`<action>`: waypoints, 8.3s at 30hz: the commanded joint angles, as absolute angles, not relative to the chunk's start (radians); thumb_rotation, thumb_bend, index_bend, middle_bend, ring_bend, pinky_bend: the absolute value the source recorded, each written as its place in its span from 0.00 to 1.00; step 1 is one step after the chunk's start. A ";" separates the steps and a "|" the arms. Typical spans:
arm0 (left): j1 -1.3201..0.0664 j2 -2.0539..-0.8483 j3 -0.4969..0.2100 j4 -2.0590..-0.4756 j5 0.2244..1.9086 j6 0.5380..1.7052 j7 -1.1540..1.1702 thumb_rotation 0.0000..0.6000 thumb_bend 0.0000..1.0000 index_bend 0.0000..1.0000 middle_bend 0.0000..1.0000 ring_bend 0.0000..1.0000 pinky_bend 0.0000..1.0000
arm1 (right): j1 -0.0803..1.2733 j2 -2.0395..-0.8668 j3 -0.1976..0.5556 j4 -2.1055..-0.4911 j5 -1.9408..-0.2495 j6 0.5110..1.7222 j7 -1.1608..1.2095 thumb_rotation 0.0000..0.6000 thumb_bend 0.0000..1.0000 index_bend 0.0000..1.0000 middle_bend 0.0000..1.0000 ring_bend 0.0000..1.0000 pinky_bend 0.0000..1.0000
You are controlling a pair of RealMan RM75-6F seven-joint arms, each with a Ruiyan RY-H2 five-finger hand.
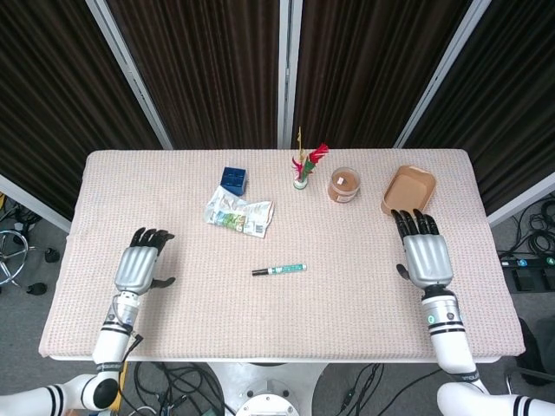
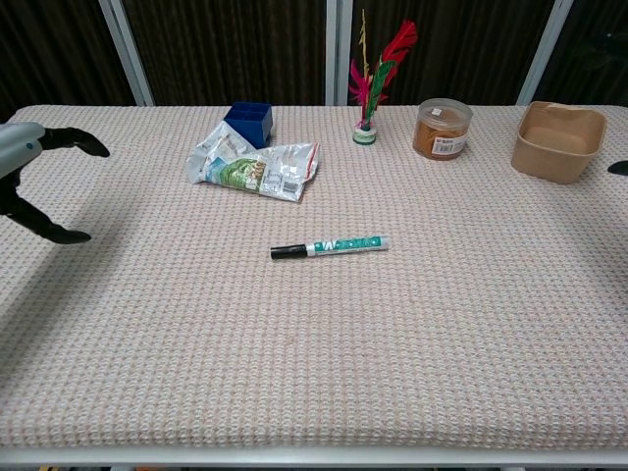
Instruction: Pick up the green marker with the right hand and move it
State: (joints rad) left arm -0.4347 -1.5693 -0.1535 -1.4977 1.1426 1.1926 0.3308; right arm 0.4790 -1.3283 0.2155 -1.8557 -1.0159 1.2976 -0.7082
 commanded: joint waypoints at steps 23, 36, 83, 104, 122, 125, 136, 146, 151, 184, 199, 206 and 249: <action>-0.475 -1.557 -0.181 -1.361 1.270 1.183 0.115 1.00 0.05 0.20 0.16 0.10 0.08 | 0.807 -1.796 0.202 -1.535 -0.875 1.140 -0.925 1.00 0.17 0.49 0.48 0.61 0.79; -0.483 -1.553 -0.205 -1.374 1.237 1.190 0.148 1.00 0.05 0.20 0.16 0.10 0.08 | 0.817 -1.874 0.141 -1.417 -0.943 1.143 -0.924 1.00 0.18 0.54 0.51 0.58 0.74; -0.486 -1.548 -0.175 -1.360 1.247 1.151 0.098 1.00 0.05 0.21 0.17 0.10 0.07 | 0.786 -2.058 0.196 -1.183 -0.930 1.140 -0.944 1.00 0.22 0.48 0.50 0.51 0.69; -0.487 -1.552 -0.175 -1.352 1.236 1.131 0.071 1.00 0.05 0.21 0.17 0.10 0.07 | 0.778 -2.076 0.226 -1.159 -0.968 1.161 -0.931 1.00 0.27 0.65 0.63 0.55 0.71; -0.579 -1.621 -0.239 -1.355 1.171 1.067 0.164 1.00 0.09 0.22 0.22 0.12 0.15 | 0.852 -2.069 0.409 -1.053 -1.027 1.327 -0.984 1.00 0.27 0.66 0.64 0.56 0.71; -0.611 -1.671 -0.269 -1.334 1.153 1.082 0.200 1.00 0.12 0.24 0.28 0.16 0.18 | 0.879 -2.082 0.435 -1.009 -1.013 1.317 -0.999 1.00 0.28 0.66 0.64 0.56 0.71; -0.744 -1.827 -0.423 -1.273 0.986 1.113 0.358 1.00 0.18 0.36 0.37 0.28 0.29 | 0.981 -2.189 0.494 -0.827 -0.983 1.257 -0.953 1.00 0.28 0.67 0.63 0.56 0.71; -0.810 -1.932 -0.464 -1.221 0.893 1.142 0.418 1.00 0.19 0.42 0.43 0.34 0.35 | 1.084 -2.269 0.511 -0.720 -0.889 1.215 -0.875 1.00 0.28 0.67 0.63 0.56 0.66; -0.826 -1.961 -0.466 -1.210 0.856 1.143 0.447 1.00 0.19 0.42 0.44 0.35 0.36 | 1.132 -2.269 0.468 -0.711 -0.815 1.230 -0.851 1.00 0.28 0.66 0.63 0.56 0.66; -0.878 -2.018 -0.476 -1.160 0.827 1.133 0.431 1.00 0.27 0.53 0.54 0.47 0.48 | 1.220 -2.269 0.345 -0.689 -0.637 1.259 -0.791 1.00 0.28 0.66 0.63 0.56 0.65; -0.881 -2.021 -0.471 -1.154 0.827 1.140 0.439 1.00 0.37 0.63 0.64 0.58 0.57 | 1.192 -2.269 0.325 -0.713 -0.665 1.298 -0.790 1.00 0.29 0.66 0.63 0.56 0.65; -0.849 -1.962 -0.468 -1.193 0.829 1.119 0.405 1.00 0.37 0.66 0.67 0.62 0.60 | 1.104 -2.248 0.303 -0.753 -0.754 1.387 -0.784 1.00 0.29 0.66 0.63 0.56 0.65; -0.573 -1.830 -0.210 -1.153 1.085 0.908 -0.169 1.00 0.32 0.62 0.63 0.57 0.57 | 0.556 -1.916 0.161 -1.251 -0.931 1.456 -0.795 1.00 0.25 0.63 0.60 0.54 0.65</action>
State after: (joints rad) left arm -0.5733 -1.8271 -0.2100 -1.1566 1.0809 0.9127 -0.1637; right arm 0.5557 -1.9093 0.1557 -1.2571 -0.9284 1.4639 -0.7953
